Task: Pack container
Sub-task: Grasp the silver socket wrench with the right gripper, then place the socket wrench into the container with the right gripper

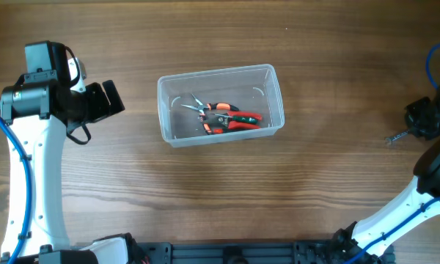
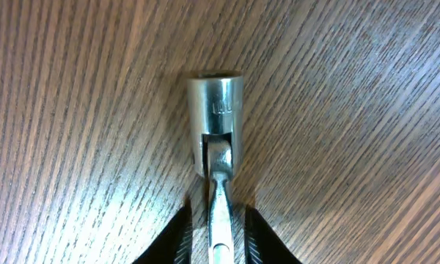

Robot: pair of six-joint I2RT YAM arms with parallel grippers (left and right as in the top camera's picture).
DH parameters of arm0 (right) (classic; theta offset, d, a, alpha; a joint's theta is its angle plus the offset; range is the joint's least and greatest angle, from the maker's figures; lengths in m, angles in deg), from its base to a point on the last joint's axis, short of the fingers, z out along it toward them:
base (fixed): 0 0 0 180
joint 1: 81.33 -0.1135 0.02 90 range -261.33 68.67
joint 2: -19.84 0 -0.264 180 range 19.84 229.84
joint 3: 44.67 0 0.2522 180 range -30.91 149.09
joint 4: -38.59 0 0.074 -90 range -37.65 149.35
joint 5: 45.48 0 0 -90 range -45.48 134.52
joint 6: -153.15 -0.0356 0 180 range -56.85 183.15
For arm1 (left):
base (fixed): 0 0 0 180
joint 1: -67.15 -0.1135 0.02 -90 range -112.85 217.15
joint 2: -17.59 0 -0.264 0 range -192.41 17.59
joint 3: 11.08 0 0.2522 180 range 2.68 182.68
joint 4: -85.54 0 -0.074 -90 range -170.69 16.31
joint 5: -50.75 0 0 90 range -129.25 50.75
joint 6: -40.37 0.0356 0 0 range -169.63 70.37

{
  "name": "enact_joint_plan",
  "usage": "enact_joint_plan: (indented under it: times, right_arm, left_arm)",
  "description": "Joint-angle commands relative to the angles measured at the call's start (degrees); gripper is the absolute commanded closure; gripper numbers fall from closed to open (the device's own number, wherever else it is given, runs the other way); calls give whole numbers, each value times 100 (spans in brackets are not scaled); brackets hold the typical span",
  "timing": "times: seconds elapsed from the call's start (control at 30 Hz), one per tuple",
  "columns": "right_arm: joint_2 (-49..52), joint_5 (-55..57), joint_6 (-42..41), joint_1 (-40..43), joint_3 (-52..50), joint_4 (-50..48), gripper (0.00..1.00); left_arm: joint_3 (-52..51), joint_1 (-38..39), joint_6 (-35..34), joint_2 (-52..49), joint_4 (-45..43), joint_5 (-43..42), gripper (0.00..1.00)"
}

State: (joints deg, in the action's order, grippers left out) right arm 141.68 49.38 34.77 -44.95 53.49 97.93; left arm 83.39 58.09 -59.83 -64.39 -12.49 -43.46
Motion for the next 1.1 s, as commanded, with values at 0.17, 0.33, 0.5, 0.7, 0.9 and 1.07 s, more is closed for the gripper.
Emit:
enact_joint_plan:
  times: [0.17,0.33,0.5,0.7,0.9,1.07]
  right_arm:
    - [555,-498,205,-15,-452,155,96]
    - [273,-496,396,-35,-446,212,96]
    - [-592,-496,988,-372,-210,155,96]
    - [-1762,-527,2050,-1561,153,149,96]
    - [-2767,-1600,4706,-3807,654,2,96]
    - [-2837,-1742,7401,-5536,699,72,96]
  left_arm:
    - [-11,31,-72,11,-20,-20,0]
    - [269,-131,-74,208,-92,323,0]
    - [595,-833,-74,435,-79,321,0]
    - [595,-1174,-70,442,-11,323,0]
    - [595,-1174,-70,442,20,323,0]
    - [592,-1174,-70,442,26,321,0]
